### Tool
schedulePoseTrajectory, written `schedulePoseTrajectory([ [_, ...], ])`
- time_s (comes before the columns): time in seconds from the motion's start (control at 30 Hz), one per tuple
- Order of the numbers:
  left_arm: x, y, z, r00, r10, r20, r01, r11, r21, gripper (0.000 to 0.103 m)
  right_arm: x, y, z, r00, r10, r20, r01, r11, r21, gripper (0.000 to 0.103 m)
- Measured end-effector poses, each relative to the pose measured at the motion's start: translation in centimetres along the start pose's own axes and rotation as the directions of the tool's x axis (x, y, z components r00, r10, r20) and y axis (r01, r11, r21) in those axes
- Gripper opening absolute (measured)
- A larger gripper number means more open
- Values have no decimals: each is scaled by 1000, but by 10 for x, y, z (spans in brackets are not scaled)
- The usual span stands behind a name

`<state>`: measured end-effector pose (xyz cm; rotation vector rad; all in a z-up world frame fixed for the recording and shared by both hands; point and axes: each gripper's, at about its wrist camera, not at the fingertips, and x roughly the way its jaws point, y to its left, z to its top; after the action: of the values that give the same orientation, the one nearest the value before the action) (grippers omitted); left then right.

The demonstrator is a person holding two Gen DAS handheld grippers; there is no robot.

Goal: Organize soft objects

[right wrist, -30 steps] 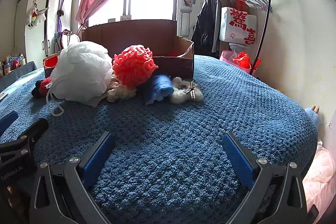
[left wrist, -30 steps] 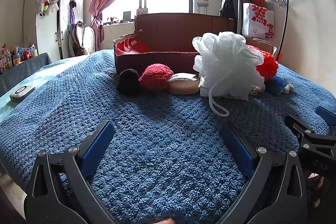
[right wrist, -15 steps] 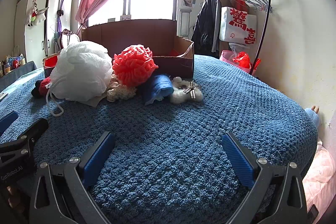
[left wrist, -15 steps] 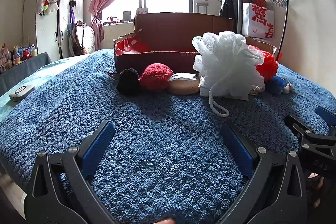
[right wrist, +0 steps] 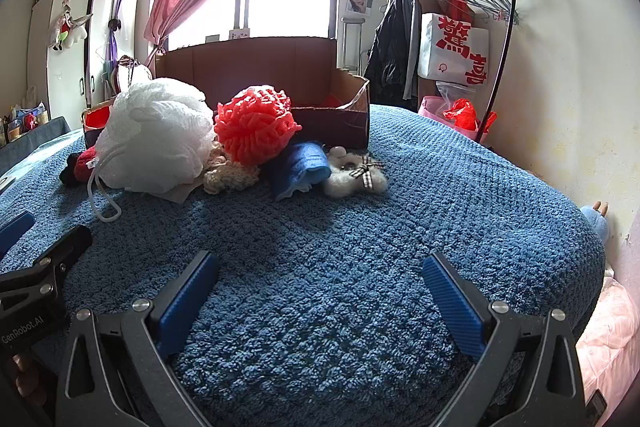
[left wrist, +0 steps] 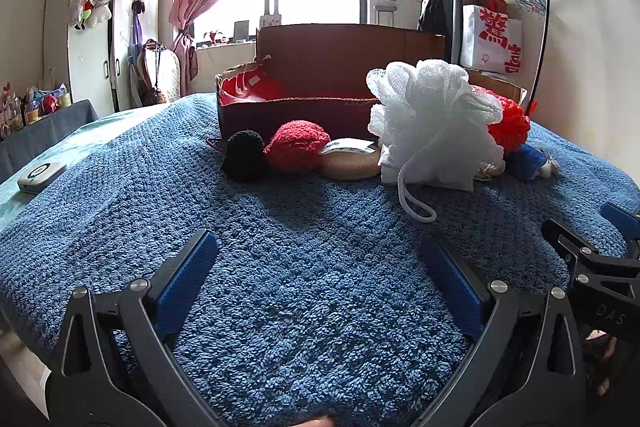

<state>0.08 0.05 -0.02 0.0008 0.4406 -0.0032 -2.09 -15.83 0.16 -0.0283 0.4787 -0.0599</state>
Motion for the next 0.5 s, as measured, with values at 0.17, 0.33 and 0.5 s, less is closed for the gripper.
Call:
schedulePoseTrajectory([
  [0.17, 0, 0, 0, 1000, 0, -1, 0, 1000, 0, 103, 0, 0, 0, 1000, 0, 0, 0, 1000, 0, 103],
  [0.33, 0, 0, 0, 1000, 0, -1, 0, 1000, 0, 103, 0, -1, 1, 1000, 0, 0, 0, 1000, 0, 103],
  [0.5, 0, 0, 0, 1000, 0, -1, 0, 1000, -1, 103, 0, -1, 1, 1000, 0, 0, 0, 1000, 0, 103],
])
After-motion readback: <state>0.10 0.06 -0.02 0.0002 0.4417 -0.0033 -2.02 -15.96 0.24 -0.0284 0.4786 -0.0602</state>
